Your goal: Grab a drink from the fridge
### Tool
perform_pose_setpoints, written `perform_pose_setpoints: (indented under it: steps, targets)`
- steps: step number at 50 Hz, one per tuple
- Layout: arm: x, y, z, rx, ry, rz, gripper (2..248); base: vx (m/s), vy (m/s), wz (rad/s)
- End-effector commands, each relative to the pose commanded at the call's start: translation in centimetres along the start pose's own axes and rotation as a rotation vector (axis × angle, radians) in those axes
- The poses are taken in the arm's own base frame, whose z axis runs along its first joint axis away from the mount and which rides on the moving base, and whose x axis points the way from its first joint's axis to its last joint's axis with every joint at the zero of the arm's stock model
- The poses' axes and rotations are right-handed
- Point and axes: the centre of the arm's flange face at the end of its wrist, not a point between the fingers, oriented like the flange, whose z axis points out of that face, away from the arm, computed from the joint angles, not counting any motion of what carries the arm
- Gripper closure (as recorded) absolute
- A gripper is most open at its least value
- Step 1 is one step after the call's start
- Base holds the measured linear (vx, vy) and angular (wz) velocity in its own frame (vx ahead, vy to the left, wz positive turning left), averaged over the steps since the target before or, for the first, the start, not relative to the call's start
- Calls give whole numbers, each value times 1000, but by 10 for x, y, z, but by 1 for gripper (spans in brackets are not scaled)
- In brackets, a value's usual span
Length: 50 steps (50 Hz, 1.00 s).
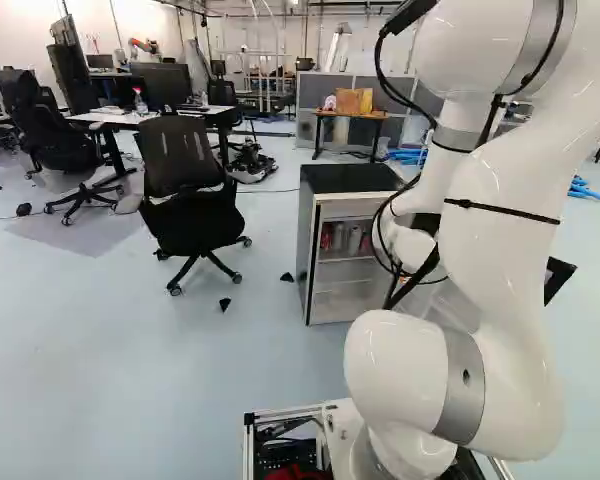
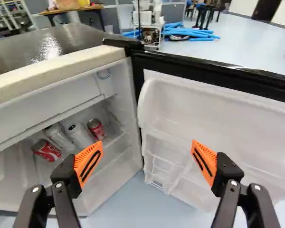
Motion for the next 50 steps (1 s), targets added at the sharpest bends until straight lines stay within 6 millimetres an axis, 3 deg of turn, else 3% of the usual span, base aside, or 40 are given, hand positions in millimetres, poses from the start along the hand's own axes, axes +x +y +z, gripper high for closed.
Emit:
perform_pose_setpoints:
  steps: [50]
  targets:
    - [-50,-38,27,441,-103,-262,3,0,0,0]
